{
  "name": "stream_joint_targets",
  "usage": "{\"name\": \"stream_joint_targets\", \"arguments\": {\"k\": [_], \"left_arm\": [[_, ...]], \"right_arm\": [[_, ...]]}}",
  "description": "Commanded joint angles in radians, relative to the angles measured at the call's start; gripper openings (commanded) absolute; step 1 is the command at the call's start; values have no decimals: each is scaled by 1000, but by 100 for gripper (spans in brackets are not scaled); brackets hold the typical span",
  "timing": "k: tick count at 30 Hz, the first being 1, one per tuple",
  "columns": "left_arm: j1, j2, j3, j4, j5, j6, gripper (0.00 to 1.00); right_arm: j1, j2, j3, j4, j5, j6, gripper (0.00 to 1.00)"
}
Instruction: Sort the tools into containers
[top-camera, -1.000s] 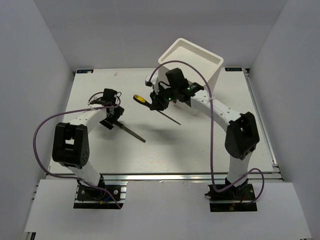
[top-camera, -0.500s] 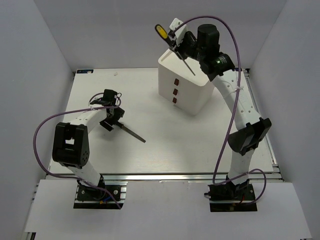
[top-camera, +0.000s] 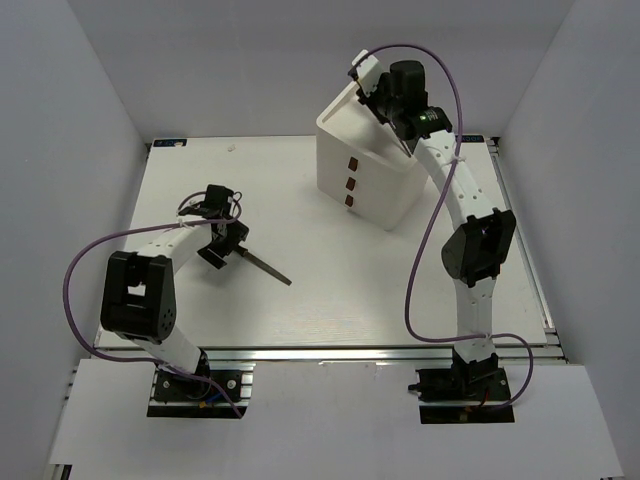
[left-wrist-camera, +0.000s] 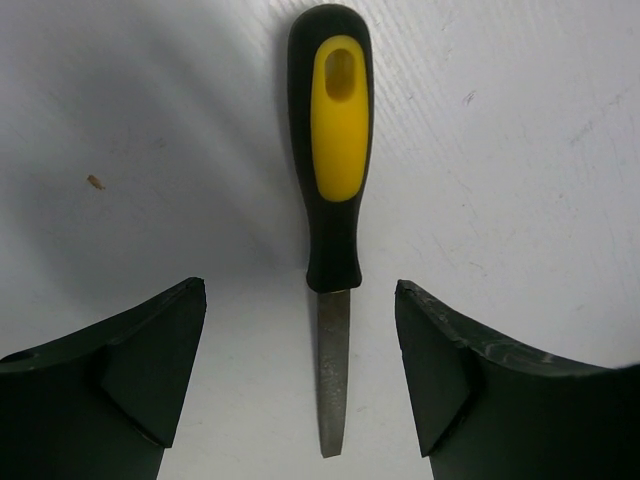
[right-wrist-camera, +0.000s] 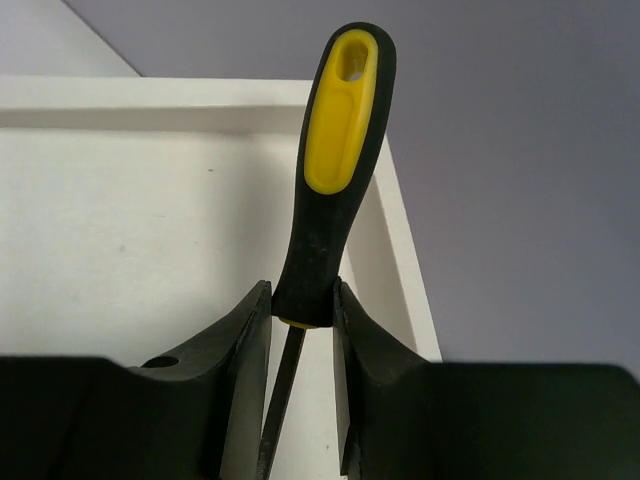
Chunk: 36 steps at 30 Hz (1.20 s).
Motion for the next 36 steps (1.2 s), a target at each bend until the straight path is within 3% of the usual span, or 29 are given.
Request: {"name": "stream_joint_targets", "arguments": {"k": [1,5,9,13,16,25,28,35,36], "left_arm": [[5,-67,-22,18,14,5,86],[5,-75,-31,16,17,3,87],[4,-79,-35,18,14,6,87],[5,-61,-28,29,17,6,88],[5,-30,-2,19,9,6,88],[5,65,51,-43,-46,11,83],[5,124,76,-40,-52,12,77],[2,269,204,-89,-43,20,46],[2,275,210,-103,-47,23,37]], "right_arm": [[0,-54,28,102,110,127,0],[-5,-11,65,65,197,211,0],[-8,-31,22,25,154,254,0],[-9,-48,-33,19,131,250,37],[-11,-52,-37,16,119,248,50],[-11,-167,-120,58,65,279,69],[-9,-254,-219,106,29,297,70],[-12,-438,-404,198,-24,325,70],[-14,-449,-418,209,-25,328,70]]}}
